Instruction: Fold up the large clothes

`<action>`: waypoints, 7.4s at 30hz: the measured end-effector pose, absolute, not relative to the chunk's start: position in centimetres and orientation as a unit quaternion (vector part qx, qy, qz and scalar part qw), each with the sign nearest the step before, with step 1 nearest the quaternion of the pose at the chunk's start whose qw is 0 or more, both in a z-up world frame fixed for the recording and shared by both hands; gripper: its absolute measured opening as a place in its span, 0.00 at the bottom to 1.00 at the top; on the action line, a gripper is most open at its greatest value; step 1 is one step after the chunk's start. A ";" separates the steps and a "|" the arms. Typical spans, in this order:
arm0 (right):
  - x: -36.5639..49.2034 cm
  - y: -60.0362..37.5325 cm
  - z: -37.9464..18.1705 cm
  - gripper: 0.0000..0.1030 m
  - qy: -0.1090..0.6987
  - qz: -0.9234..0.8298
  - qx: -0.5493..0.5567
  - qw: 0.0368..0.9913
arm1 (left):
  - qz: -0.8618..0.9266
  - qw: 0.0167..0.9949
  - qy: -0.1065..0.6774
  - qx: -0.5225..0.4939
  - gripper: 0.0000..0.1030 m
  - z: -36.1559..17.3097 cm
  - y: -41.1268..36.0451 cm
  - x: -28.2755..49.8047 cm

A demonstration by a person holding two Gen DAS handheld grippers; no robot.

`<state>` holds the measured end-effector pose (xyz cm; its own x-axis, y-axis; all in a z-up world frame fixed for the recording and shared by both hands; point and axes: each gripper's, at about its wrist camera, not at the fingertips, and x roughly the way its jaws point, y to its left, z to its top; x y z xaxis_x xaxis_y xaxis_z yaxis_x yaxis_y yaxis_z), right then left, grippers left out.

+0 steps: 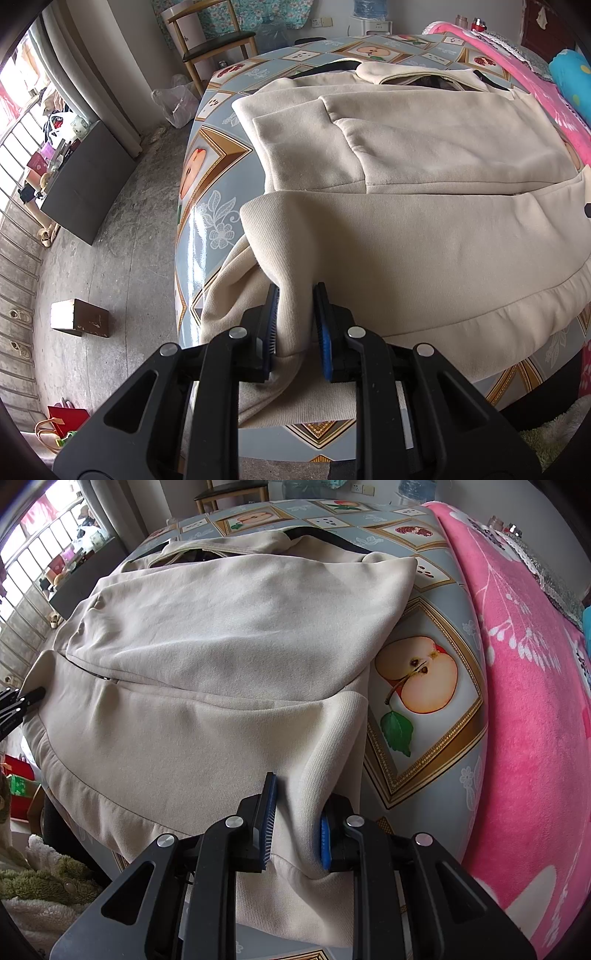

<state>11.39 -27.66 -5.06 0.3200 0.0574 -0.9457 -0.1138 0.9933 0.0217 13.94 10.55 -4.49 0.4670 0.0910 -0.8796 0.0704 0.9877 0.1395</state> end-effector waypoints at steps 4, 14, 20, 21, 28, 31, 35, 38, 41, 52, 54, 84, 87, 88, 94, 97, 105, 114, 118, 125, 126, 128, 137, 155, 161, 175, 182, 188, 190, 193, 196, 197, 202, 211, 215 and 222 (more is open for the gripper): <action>11.4 -27.6 -5.1 0.19 0.581 0.052 -0.024 0.812 | 0.006 0.853 0.516 0.078 0.18 -4.5 10.6 13.9; 11.0 -27.4 -5.1 0.19 0.573 0.045 -0.027 0.818 | 0.005 0.856 0.512 0.075 0.19 -4.5 10.7 13.9; 8.8 -25.8 -3.1 0.07 0.531 0.013 -0.067 0.845 | -0.015 0.880 0.471 0.057 0.11 -3.1 11.5 11.8; 8.3 -25.9 -2.7 0.06 0.527 0.015 -0.060 0.848 | -0.020 0.885 0.463 0.052 0.10 -2.6 11.7 11.2; 3.4 -24.7 1.0 0.06 0.478 -0.007 -0.051 0.877 | -0.052 0.910 0.410 0.028 0.10 1.4 12.6 5.7; 2.7 -24.8 2.9 0.05 0.452 -0.019 -0.038 0.891 | -0.062 0.918 0.393 0.000 0.10 3.0 13.0 4.6; 3.2 -25.1 4.9 0.05 0.424 -0.028 -0.041 0.904 | -0.083 0.923 0.374 -0.041 0.10 4.9 13.9 5.5; 4.2 -25.5 6.3 0.05 0.413 -0.028 -0.045 0.909 | -0.105 0.924 0.363 -0.051 0.10 6.5 14.4 6.6; 3.8 -25.7 6.2 0.05 0.425 -0.020 -0.041 0.904 | -0.125 0.917 0.375 -0.047 0.10 6.9 14.6 6.5; 0.8 -27.1 4.2 0.05 0.436 -0.024 0.019 0.900 | -0.164 0.903 0.385 -0.100 0.10 4.8 15.5 2.7; 1.7 -27.4 5.3 0.05 0.416 -0.021 0.024 0.909 | -0.171 0.909 0.365 -0.107 0.10 5.7 15.7 3.4; 37.5 -31.9 -3.0 0.08 0.490 0.007 -0.002 0.872 | -0.080 0.886 0.436 -0.138 0.09 -0.5 18.7 38.9; 37.8 -32.2 -4.8 0.36 0.501 -0.041 -0.046 0.863 | -0.050 0.863 0.475 -0.165 0.13 -3.3 20.0 39.8; 37.4 -32.6 -4.4 0.39 0.495 -0.046 -0.039 0.867 | -0.035 0.866 0.465 -0.179 0.13 -3.2 21.1 39.3; 33.8 -34.2 1.0 0.39 0.436 -0.037 0.015 0.899 | -0.005 0.895 0.416 -0.163 0.11 -0.1 23.7 36.1; 34.3 -30.7 1.2 0.39 0.439 0.029 0.007 0.898 | -0.056 0.894 0.420 -0.143 0.11 0.7 20.6 36.5; 36.0 -32.4 -4.9 0.36 0.535 0.002 0.036 0.844 | -0.068 0.845 0.508 -0.155 0.07 -5.1 16.7 37.9; 22.7 -29.3 0.0 0.34 0.485 0.103 -0.014 0.868 | -0.124 0.871 0.464 -0.100 0.07 -0.3 18.0 28.4; 20.6 -29.8 -5.4 0.34 0.525 0.097 -0.025 0.845 | -0.078 0.849 0.518 -0.068 0.07 -5.6 18.7 26.1; 18.3 -29.7 -1.3 0.34 0.482 0.096 0.001 0.871 | -0.090 0.887 0.449 -0.060 0.03 -2.1 19.3 22.9; 17.9 -29.3 -2.2 0.34 0.489 0.095 -0.007 0.867 | -0.087 0.887 0.451 -0.042 0.04 -2.4 18.7 22.7; 17.6 -29.3 -5.5 0.35 0.523 0.070 -0.029 0.849 | -0.070 0.881 0.467 -0.016 0.04 -3.5 18.0 22.7; 17.6 -22.6 1.5 0.35 0.447 0.088 -0.046 0.889 | -0.119 0.911 0.392 0.040 0.04 1.6 12.7 20.9; 29.0 -14.2 -3.7 0.15 0.450 0.146 0.004 0.881 | -0.181 0.881 0.436 0.023 0.09 -2.6 3.5 24.9; 27.6 -17.2 -5.0 0.17 0.484 0.104 0.045 0.868 | -0.157 0.874 0.460 -0.009 0.10 -3.7 4.7 25.5; 17.4 -26.6 -2.2 0.49 0.426 -0.074 0.083 0.898 | -0.090 0.894 0.436 -0.050 0.37 -1.4 11.2 21.3; 17.1 -26.8 -6.0 0.67 0.472 -0.087 0.094 0.872 | -0.052 0.887 0.457 -0.030 0.57 -3.4 10.8 20.9; 16.8 -22.2 -1.6 0.68 0.405 -0.029 0.076 0.911 | -0.057 0.905 0.420 -0.015 0.67 -1.4 9.4 19.6; 17.6 -20.2 -2.9 0.68 0.417 -0.012 0.056 0.907 | -0.056 0.891 0.450 -0.003 0.67 -3.0 8.0 20.2; 19.8 -17.6 -6.6 0.68 0.479 -0.022 -0.003 0.878 | -0.034 0.894 0.446 0.014 0.68 -4.4 7.1 20.1; 19.1 -17.0 -5.0 0.69 0.469 -0.021 -0.003 0.883 | -0.030 0.896 0.442 -0.002 0.68 -3.4 7.5 19.3; 18.5 -17.1 -4.2 0.69 0.462 -0.012 0.012 0.887 | -0.032 0.900 0.435 -0.001 0.69 -2.7 7.6 18.7; 14.1 -16.7 -0.7 0.77 0.425 0.006 0.034 0.905 | -0.053 0.917 0.396 0.007 0.83 0.7 7.3 15.5; 8.8 -16.4 3.4 0.89 0.378 -0.045 -0.003 0.925 | -0.066 0.934 0.352 -0.007 0.92 5.2 5.2 11.1; 7.0 -16.9 4.9 0.94 0.353 -0.086 0.000 0.931 | -0.036 0.938 0.346 0.012 0.92 6.5 4.4 10.8; 6.2 -16.8 4.8 0.94 0.349 -0.114 -0.006 0.930 | -0.005 0.942 0.336 0.029 0.92 7.3 3.6 10.7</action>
<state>6.21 -16.78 4.80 0.7304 -0.2173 -0.6475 0.2084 0.9737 -0.0918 10.70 3.60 7.35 0.7746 0.0109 -0.6324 0.0282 0.9983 0.0518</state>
